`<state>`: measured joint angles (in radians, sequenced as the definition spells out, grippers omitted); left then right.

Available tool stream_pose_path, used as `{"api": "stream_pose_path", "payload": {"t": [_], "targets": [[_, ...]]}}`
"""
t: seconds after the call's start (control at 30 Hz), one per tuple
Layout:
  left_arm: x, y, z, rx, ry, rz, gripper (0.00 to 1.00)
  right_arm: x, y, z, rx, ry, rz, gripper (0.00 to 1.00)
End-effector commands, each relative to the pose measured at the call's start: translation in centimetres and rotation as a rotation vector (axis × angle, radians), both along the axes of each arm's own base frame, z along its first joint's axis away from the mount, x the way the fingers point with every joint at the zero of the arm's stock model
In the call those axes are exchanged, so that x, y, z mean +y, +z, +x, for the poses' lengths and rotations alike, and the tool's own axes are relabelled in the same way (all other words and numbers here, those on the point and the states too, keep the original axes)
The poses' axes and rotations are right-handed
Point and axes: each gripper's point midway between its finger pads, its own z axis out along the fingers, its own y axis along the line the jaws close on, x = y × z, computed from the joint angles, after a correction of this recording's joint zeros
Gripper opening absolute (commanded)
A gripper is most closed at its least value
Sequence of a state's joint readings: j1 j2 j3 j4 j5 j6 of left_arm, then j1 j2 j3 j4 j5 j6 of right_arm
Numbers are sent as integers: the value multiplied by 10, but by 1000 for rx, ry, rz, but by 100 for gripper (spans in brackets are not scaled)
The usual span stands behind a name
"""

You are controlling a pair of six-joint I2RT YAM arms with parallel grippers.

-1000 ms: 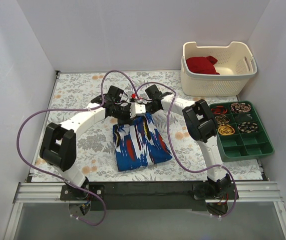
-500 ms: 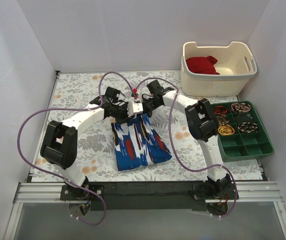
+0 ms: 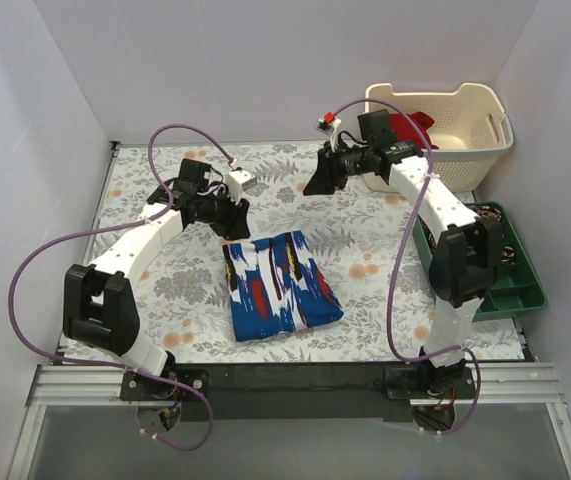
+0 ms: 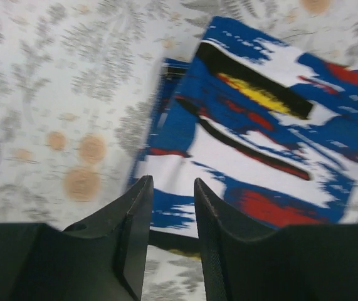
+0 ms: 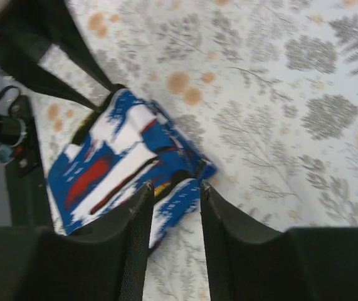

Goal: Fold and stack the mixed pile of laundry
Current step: Fold the trousers at the center of the board.

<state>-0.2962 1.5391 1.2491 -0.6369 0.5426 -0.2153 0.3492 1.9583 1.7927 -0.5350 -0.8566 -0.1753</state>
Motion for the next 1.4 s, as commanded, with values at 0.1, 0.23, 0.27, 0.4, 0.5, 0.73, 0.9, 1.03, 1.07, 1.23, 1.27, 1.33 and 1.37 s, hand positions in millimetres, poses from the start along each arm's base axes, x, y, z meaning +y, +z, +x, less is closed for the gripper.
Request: {"api": "stream_pose_path", "payload": {"t": [0.1,0.23,0.27,0.4,0.5,0.73,0.9,1.03,1.07,1.23,1.27,1.33,1.37], "targets": [[-17,-28,-53,452,168,-223,25,38,-49,-109,236,237,9,38],[13,-65,-25,495,336,-210,21,43,-103,-98,294,217,-63,36],[21,-83,-17,547,375,-201,20,43,-126,-93,322,207,-93,36],[35,-122,-7,636,442,-175,18,45,-169,-50,289,128,-183,36],[51,-141,3,649,491,-152,17,51,-183,-19,266,80,-204,36],[90,-113,44,568,578,-217,12,59,-118,24,108,23,-140,65],[101,-46,39,381,512,-238,22,30,-8,37,-48,-51,-32,78],[84,-16,29,209,444,-99,34,17,2,-3,-14,-27,-20,79],[77,-14,26,192,451,-51,36,14,4,-14,-13,-21,-20,77],[33,-24,-3,377,545,-76,60,6,-59,-36,85,-25,-130,60],[28,-35,-11,411,567,-63,60,3,-70,-33,88,-45,-162,59],[27,-56,-16,440,671,-4,60,0,-96,-32,123,-53,-205,55],[21,-68,-25,461,664,29,57,-2,-107,-31,132,-58,-229,55]]}}
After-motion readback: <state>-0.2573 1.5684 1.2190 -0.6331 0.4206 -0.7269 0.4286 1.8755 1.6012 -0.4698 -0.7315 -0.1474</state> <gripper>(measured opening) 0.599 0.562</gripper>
